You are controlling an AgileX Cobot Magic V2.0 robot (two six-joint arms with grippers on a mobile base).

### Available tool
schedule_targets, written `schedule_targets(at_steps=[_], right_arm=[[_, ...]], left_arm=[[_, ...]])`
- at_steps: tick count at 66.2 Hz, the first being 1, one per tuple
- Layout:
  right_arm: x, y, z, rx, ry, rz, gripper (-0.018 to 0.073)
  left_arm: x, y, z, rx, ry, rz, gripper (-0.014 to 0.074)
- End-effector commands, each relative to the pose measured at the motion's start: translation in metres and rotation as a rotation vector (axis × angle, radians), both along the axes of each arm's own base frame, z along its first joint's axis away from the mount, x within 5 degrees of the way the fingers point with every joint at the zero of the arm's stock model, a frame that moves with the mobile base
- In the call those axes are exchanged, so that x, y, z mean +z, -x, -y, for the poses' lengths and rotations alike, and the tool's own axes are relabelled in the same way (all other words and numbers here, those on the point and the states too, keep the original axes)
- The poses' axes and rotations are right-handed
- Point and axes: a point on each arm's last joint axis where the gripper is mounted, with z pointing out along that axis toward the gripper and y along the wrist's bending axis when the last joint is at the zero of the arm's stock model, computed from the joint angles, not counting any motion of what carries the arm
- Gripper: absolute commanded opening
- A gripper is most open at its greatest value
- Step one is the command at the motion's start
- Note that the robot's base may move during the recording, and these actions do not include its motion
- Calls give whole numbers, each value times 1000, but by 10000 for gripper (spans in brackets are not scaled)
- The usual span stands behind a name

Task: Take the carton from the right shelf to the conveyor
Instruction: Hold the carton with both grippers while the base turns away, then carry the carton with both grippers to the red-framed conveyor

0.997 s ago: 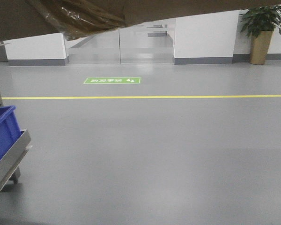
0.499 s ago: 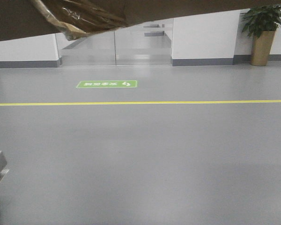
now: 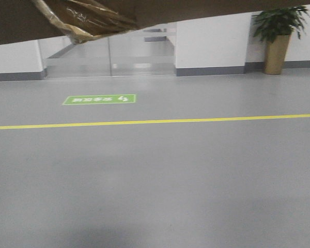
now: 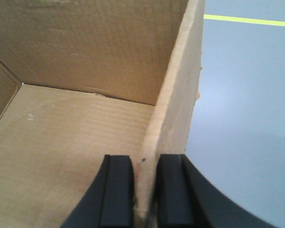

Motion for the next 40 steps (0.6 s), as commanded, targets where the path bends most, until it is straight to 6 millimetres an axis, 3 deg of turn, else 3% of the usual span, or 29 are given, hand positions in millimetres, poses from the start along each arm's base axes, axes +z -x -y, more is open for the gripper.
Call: schedule_targets(at_steps=[1, 40], right_arm=[[10, -2, 1, -4, -44, 93, -67], [1, -22, -10, -4, -49, 102, -67]], left_arm=[[5, 5, 6, -64, 25, 30, -14], [7, 3, 4, -55, 7, 60, -14]])
